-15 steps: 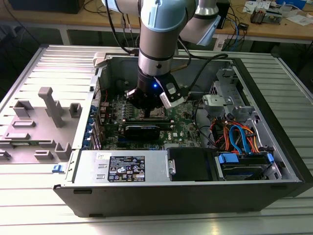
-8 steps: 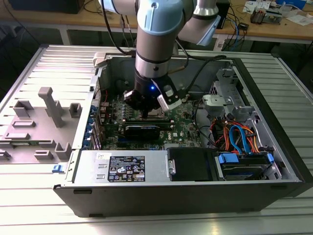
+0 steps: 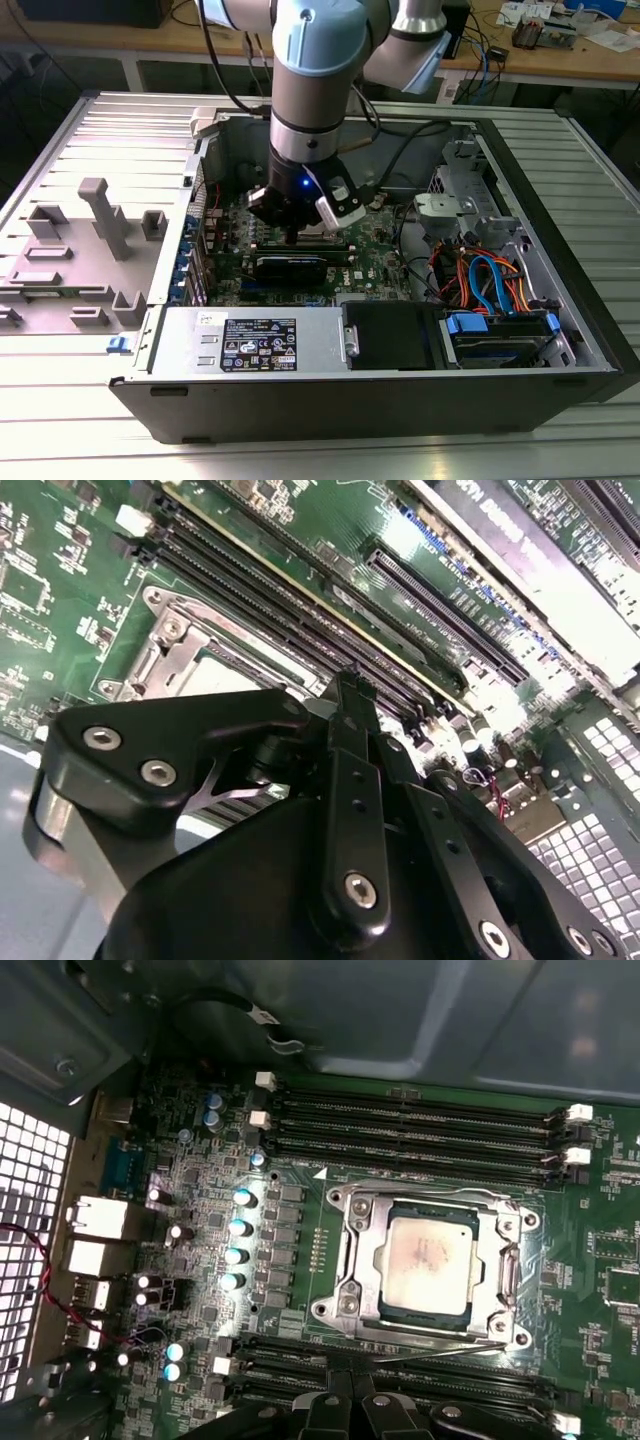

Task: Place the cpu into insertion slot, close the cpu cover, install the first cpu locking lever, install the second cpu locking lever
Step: 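Install the second cpu locking lever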

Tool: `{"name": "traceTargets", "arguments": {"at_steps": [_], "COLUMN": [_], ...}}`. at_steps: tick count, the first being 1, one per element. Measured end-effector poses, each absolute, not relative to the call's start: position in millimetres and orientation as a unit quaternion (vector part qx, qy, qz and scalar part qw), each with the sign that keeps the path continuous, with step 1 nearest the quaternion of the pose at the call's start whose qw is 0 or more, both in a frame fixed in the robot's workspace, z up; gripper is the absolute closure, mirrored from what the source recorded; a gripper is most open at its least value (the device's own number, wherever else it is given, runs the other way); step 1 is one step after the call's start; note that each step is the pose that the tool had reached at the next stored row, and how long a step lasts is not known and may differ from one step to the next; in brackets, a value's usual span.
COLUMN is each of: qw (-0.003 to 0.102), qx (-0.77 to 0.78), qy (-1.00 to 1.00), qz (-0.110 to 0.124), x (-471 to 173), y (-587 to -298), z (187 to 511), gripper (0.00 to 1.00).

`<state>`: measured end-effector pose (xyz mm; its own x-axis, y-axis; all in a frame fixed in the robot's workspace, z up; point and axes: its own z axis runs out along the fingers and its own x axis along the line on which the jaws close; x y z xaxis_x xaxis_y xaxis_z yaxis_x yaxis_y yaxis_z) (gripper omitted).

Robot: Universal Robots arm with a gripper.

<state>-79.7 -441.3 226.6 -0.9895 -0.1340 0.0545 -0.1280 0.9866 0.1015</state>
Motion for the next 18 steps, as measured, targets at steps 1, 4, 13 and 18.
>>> {"name": "traceTargets", "arguments": {"at_steps": [1,4,13,18], "qw": [0.031,0.030,0.029,0.027], "qx": [0.066,0.068,0.070,0.071], "qy": [-0.996,-0.995,-0.995,-0.992], "qz": [-0.050,-0.059,-0.070,-0.106], "x": [-80.5,-82.7,-86.0,-86.4], "y": [-441.4,-441.3,-442.0,-448.1], "z": [225.9,223.1,220.2,219.9], "gripper": [0.89,0.89,0.89,0.89]}}
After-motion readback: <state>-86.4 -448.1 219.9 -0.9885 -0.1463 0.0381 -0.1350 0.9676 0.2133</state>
